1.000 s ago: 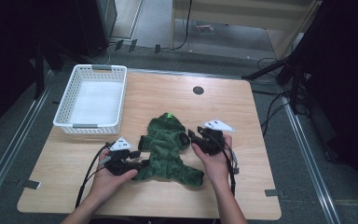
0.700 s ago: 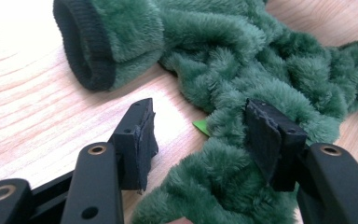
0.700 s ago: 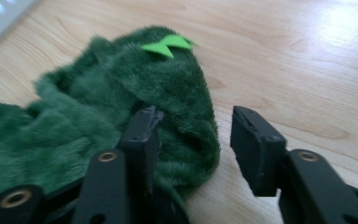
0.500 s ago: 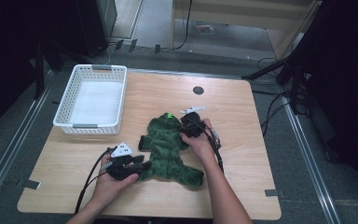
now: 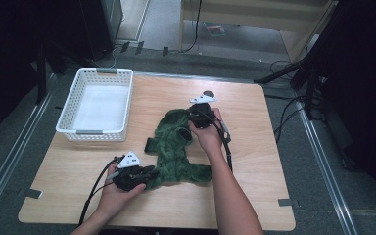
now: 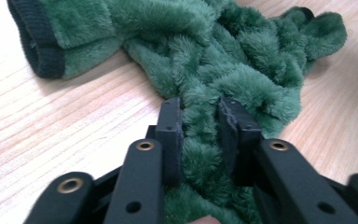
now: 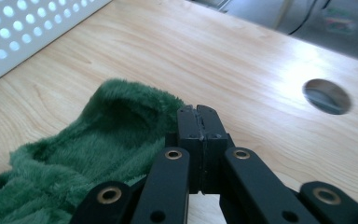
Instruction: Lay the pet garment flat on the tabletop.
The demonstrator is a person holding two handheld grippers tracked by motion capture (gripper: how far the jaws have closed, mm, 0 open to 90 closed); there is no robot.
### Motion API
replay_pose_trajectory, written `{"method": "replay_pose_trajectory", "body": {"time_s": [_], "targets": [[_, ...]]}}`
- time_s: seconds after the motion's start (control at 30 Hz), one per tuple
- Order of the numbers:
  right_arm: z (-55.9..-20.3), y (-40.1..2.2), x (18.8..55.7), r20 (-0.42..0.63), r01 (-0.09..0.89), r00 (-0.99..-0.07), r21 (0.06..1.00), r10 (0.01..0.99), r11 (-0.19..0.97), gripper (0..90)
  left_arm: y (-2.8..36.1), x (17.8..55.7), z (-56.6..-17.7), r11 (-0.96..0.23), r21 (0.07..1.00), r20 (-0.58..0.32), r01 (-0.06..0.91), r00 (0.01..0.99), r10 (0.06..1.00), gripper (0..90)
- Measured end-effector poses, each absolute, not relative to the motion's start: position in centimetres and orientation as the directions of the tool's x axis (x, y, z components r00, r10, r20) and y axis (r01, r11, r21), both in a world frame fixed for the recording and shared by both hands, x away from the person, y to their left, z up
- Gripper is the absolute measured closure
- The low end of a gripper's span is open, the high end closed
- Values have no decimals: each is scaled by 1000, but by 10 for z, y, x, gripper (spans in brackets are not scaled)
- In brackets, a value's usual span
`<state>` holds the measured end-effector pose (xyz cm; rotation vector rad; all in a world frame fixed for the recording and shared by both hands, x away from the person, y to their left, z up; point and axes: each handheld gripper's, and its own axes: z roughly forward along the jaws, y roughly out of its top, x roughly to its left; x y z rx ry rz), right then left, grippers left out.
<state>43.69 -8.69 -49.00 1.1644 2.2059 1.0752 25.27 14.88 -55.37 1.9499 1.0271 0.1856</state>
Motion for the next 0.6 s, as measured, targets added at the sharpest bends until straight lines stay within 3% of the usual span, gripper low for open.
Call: {"method": "replay_pose_trajectory", "body": {"time_s": [0.07,0.1,0.13,0.4,0.47,0.5,0.53,0.6], "targets": [[-495,-90,441,118,570,-575,768,809,293,590,150,253,-554,-233,771,-266,593,632,728,574],[-495,-90,441,118,570,-575,768,809,293,590,152,253,-554,-222,774,-274,593,630,726,574],[-493,-96,435,138,564,-577,780,805,271,521,153,254,-554,-214,776,-279,593,628,727,536],[-493,-127,396,286,575,-522,814,804,84,455,157,256,-553,-173,774,-322,609,614,720,508],[-509,-127,387,311,638,-555,754,772,155,501,156,257,-554,-168,769,-326,616,605,727,507],[-514,-125,383,283,645,-568,736,772,205,611,156,257,-554,-168,769,-326,616,605,727,507],[-514,-125,383,283,645,-568,736,772,205,611,156,257,-554,-168,768,-326,618,603,728,507],[-523,-123,373,171,619,-585,726,793,301,769,156,257,-554,-174,761,-325,625,600,731,514]]}}
